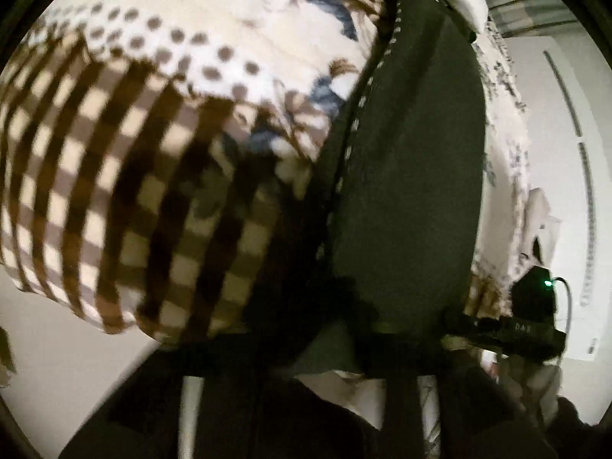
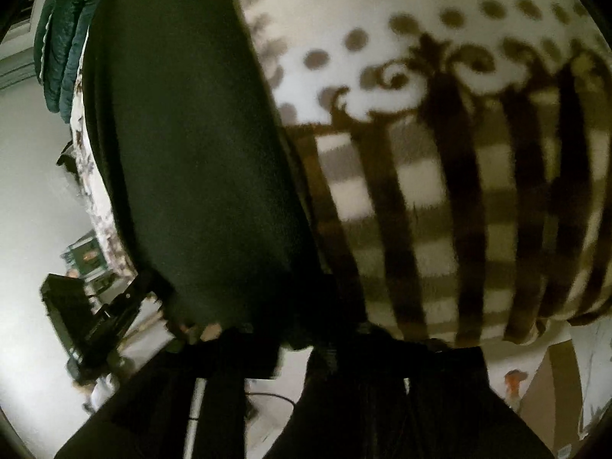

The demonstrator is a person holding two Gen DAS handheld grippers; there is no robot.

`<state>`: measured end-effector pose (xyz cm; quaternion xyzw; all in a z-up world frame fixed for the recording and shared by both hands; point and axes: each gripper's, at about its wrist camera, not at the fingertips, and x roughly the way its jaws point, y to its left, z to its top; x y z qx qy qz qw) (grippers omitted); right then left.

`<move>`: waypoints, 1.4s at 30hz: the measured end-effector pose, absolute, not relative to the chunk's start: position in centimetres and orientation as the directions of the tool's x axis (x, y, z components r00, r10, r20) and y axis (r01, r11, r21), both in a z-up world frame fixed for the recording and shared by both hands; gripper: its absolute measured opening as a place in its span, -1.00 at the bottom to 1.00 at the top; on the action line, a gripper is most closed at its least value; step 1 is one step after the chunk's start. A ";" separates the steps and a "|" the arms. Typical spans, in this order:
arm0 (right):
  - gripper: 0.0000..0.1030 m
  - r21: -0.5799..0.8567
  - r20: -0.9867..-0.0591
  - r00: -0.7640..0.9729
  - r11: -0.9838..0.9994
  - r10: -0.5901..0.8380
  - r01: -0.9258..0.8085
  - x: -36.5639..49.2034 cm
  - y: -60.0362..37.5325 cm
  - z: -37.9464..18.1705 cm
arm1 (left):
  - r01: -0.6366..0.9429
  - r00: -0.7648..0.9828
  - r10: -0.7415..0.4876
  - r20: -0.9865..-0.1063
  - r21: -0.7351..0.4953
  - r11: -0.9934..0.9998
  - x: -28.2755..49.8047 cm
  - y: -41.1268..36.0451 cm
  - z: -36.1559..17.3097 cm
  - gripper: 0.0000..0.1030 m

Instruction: Fold small clothes

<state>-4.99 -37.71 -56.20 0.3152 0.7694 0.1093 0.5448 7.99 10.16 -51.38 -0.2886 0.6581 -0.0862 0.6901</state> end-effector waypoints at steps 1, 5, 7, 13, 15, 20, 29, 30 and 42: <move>-0.01 0.529 -0.750 -0.217 0.764 0.625 0.369 -4.6 -37.5 -56.7 | -0.257 0.111 -0.515 -0.850 -0.525 0.811 7.8 10.0 -52.0 0.25; 0.00 0.557 -0.696 -0.265 0.735 0.667 0.386 -5.2 -36.4 -58.9 | -0.271 0.069 -0.549 -0.833 -0.545 0.794 7.7 8.8 -54.7 0.25; 0.00 0.569 -0.675 -0.257 0.710 0.691 0.415 -5.7 -36.1 -59.6 | -0.270 0.098 -0.529 -0.843 -0.534 0.801 7.9 8.2 -54.2 0.12; -0.78 0.585 -0.709 -0.196 0.721 0.677 0.372 -6.8 -34.4 -57.2 | -0.267 0.152 -0.532 -0.833 -0.553 0.789 7.1 7.4 -51.2 -0.88; -0.79 0.597 -0.716 -0.176 0.723 0.676 0.348 -7.0 -34.0 -55.5 | -0.268 0.165 -0.544 -0.823 -0.568 0.778 6.9 7.3 -49.9 -0.88; -0.81 0.665 -0.688 -0.102 0.680 0.719 0.310 -6.2 -33.4 -50.2 | -0.275 0.208 -0.616 -0.760 -0.650 0.709 7.6 6.8 -46.0 -0.89; -0.82 0.801 -0.578 0.165 0.517 0.799 0.302 4.1 -35.8 -41.3 | -0.234 0.416 -0.710 -0.568 -0.821 0.520 17.0 8.5 -39.6 -0.88; -0.82 0.807 -0.578 0.196 0.519 0.792 0.284 6.4 -36.4 -40.4 | -0.214 0.438 -0.702 -0.562 -0.823 0.526 19.1 8.7 -39.0 -0.88; -0.82 0.746 -0.664 0.361 0.611 0.655 0.265 33.4 -40.1 -41.1 | -0.178 0.481 -0.704 -0.524 -0.844 0.506 44.9 8.3 -43.4 -0.87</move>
